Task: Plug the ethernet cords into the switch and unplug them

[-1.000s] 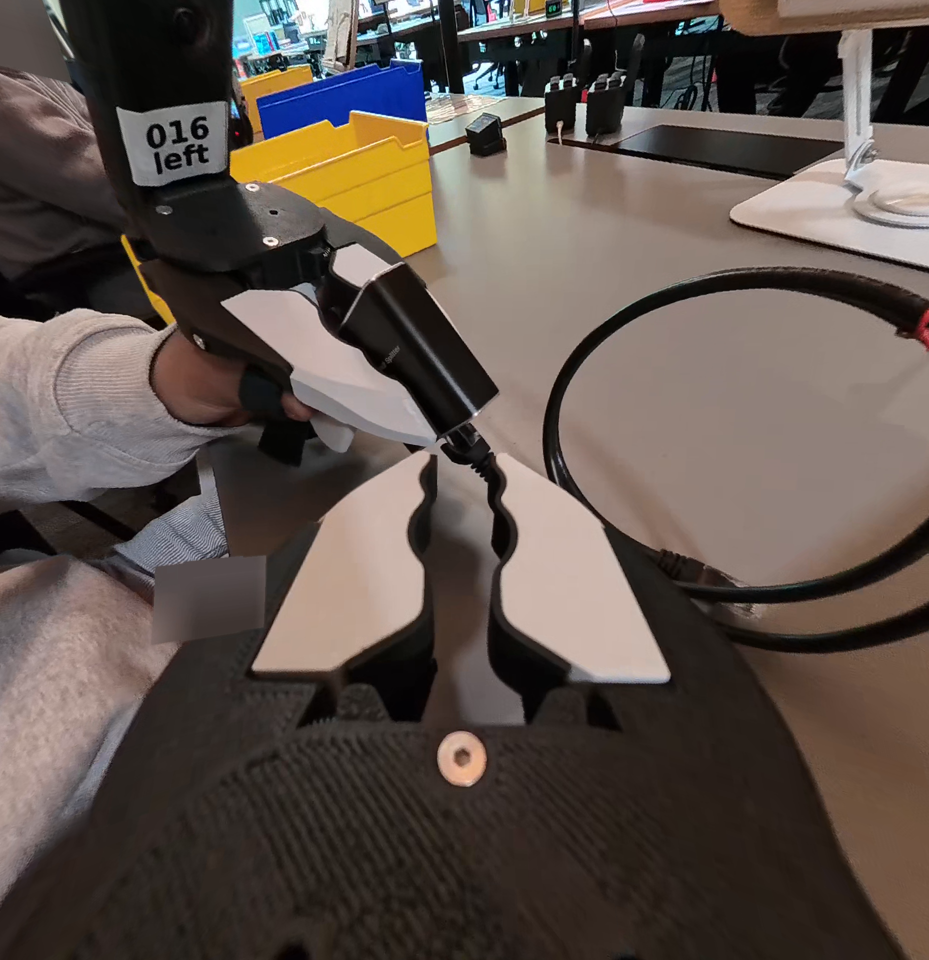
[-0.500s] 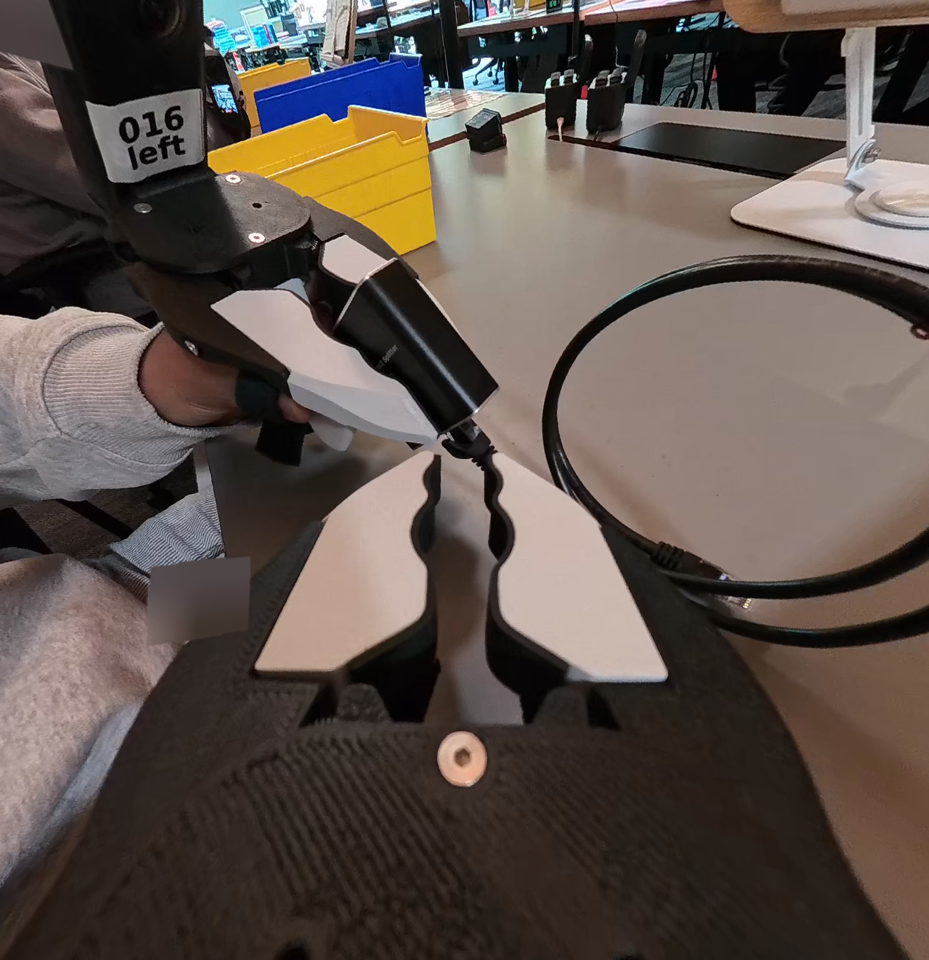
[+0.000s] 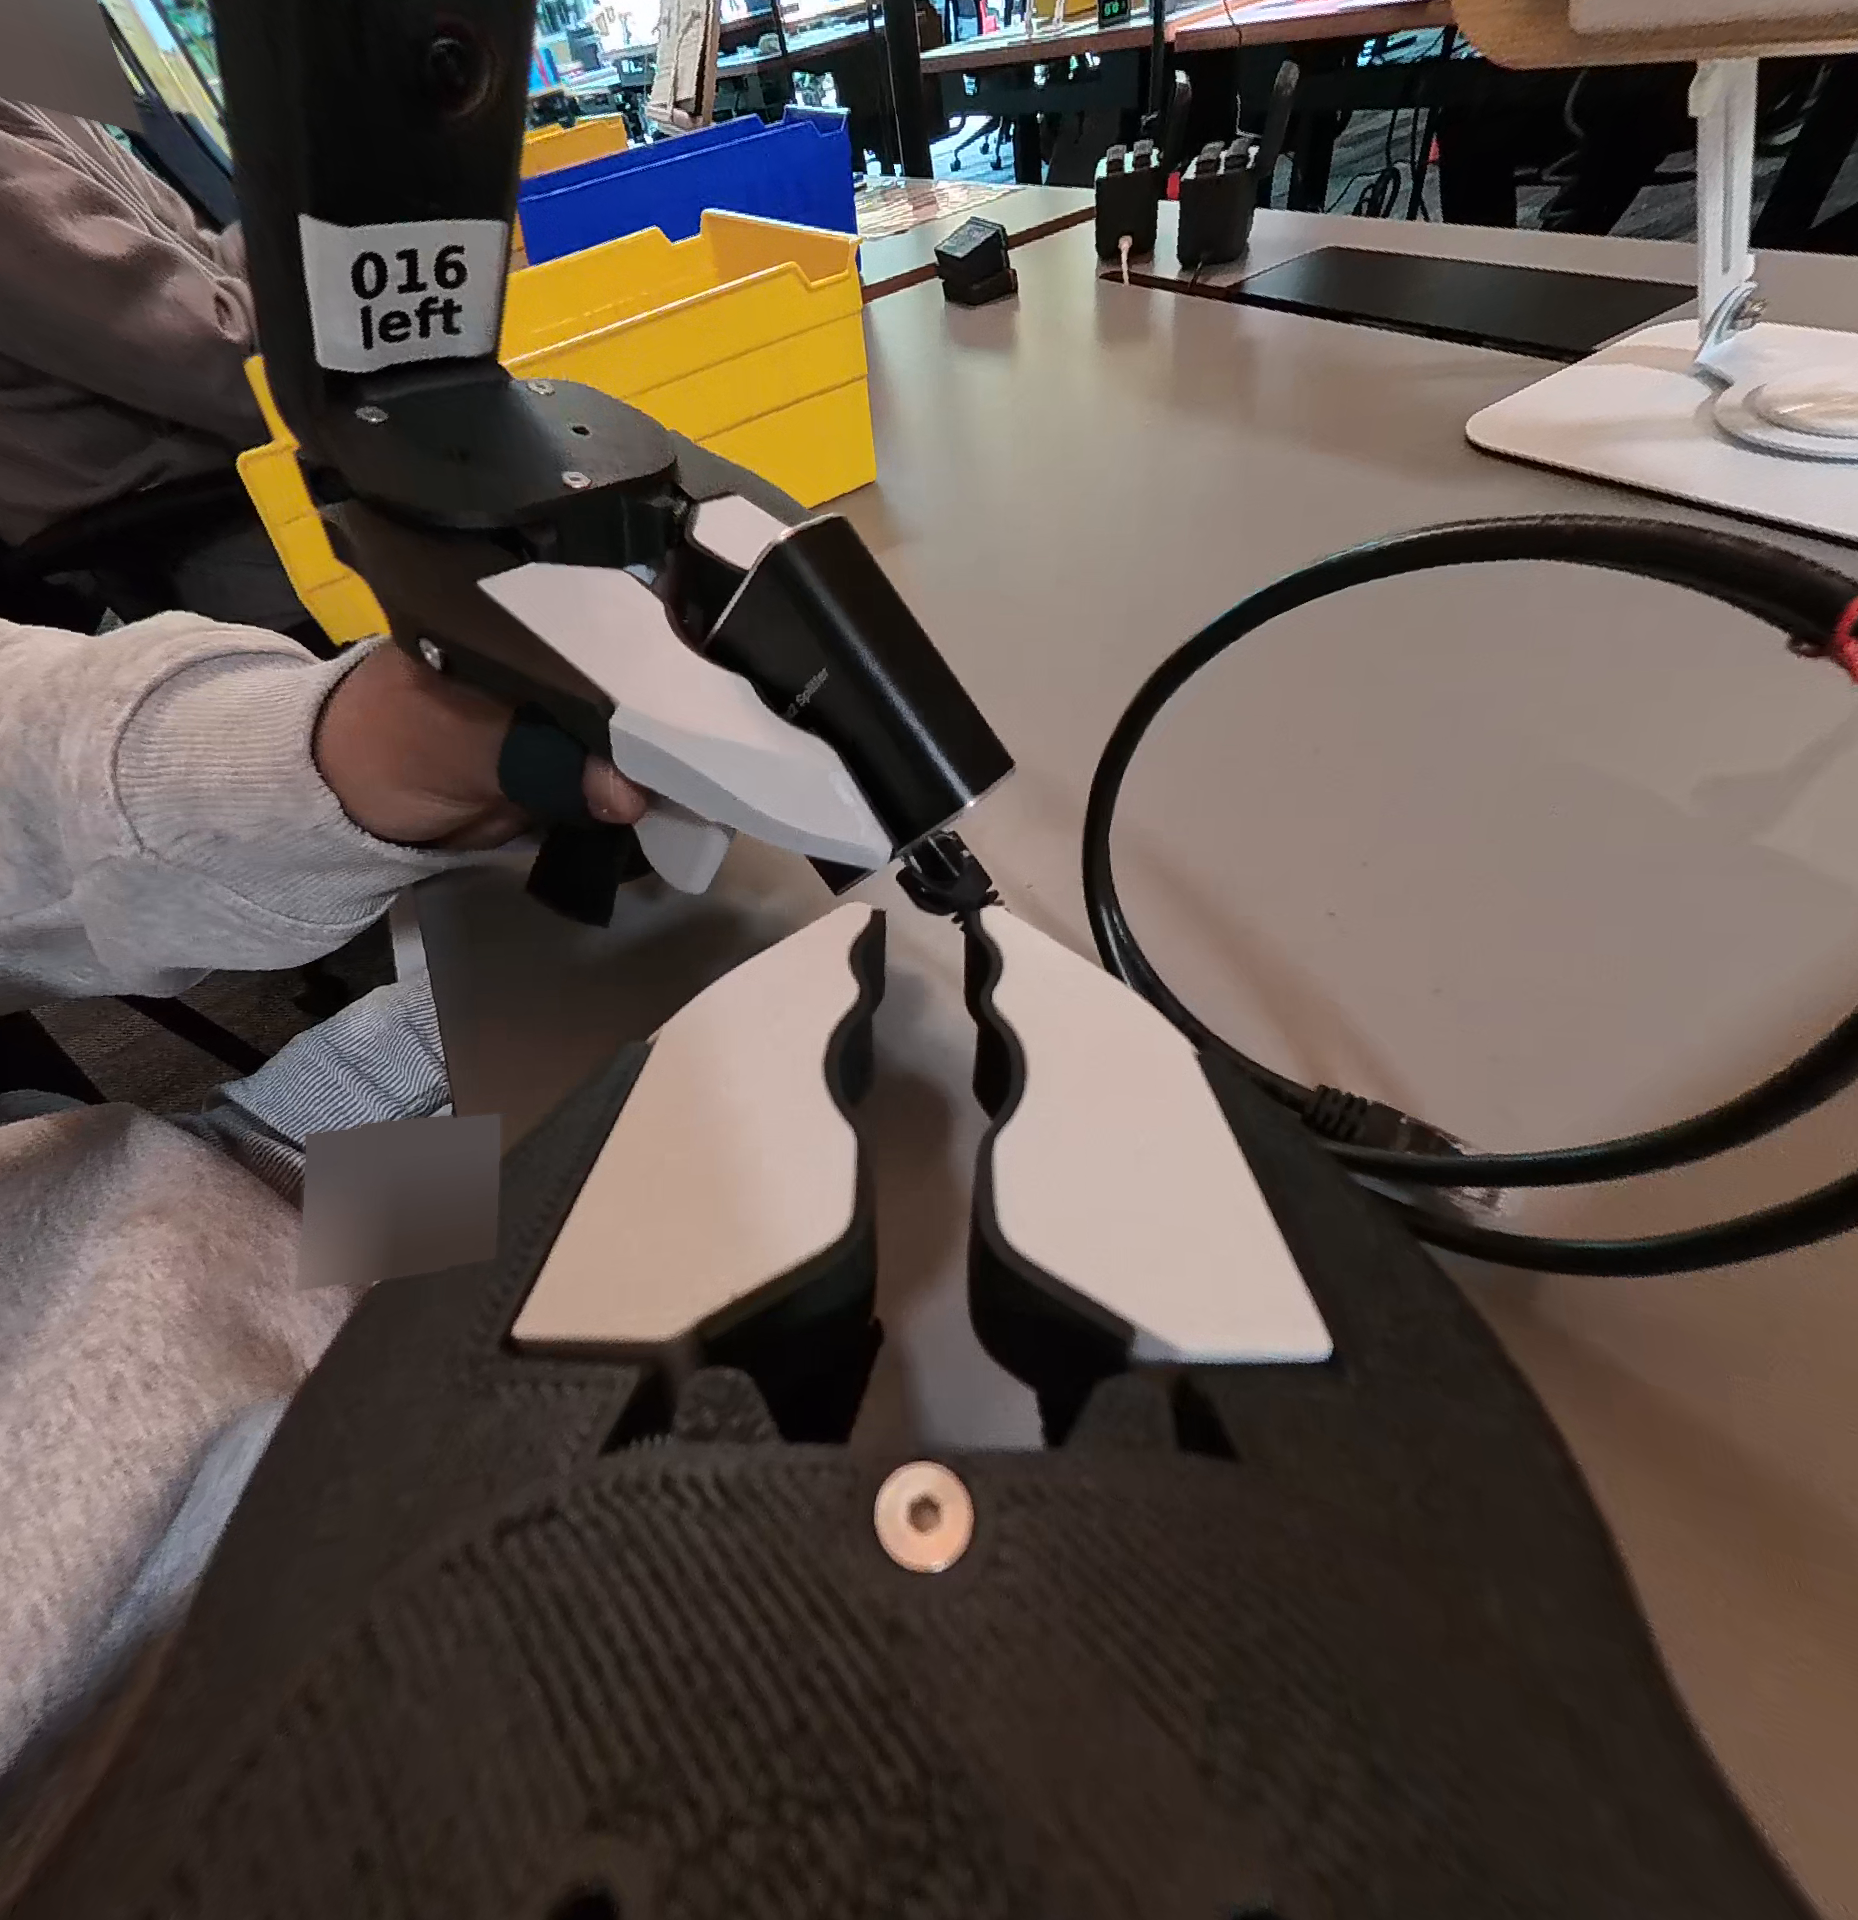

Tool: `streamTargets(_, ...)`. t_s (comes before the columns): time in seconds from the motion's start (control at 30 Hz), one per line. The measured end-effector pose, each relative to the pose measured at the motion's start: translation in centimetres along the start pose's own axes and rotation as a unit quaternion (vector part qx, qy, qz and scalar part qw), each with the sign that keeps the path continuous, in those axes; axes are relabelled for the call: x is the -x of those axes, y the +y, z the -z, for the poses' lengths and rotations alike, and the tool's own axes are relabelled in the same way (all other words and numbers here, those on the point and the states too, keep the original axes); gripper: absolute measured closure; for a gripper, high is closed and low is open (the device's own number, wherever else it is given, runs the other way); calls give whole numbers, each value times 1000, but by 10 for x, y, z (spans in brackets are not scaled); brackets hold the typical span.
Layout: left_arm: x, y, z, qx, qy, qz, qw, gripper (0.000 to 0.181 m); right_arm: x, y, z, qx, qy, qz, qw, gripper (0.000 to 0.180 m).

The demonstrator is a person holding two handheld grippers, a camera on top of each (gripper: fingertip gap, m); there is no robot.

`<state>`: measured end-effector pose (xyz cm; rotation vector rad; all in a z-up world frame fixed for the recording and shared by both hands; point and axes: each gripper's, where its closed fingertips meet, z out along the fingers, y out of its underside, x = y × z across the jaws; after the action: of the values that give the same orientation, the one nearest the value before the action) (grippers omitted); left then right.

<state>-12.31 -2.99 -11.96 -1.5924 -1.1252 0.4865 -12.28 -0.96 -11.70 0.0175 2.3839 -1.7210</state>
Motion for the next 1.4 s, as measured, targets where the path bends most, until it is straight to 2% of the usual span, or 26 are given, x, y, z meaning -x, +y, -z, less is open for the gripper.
streamTargets(0.17,2,-2,2,-14,19,31,999,155,-1,1,-1,3,4,2,1000,166)
streamTargets(0.33,-3,-5,3,-42,90,91,991,155,-1,1,-1,5,7,6,1000,167)
streamTargets(0.8,19,-9,10,-86,139,222,961,155,5,-3,0,-12,2,29,1000,167)
streamTargets(1.4,9,-8,9,-73,185,223,954,155,9,-18,9,-53,4,52,997,170)
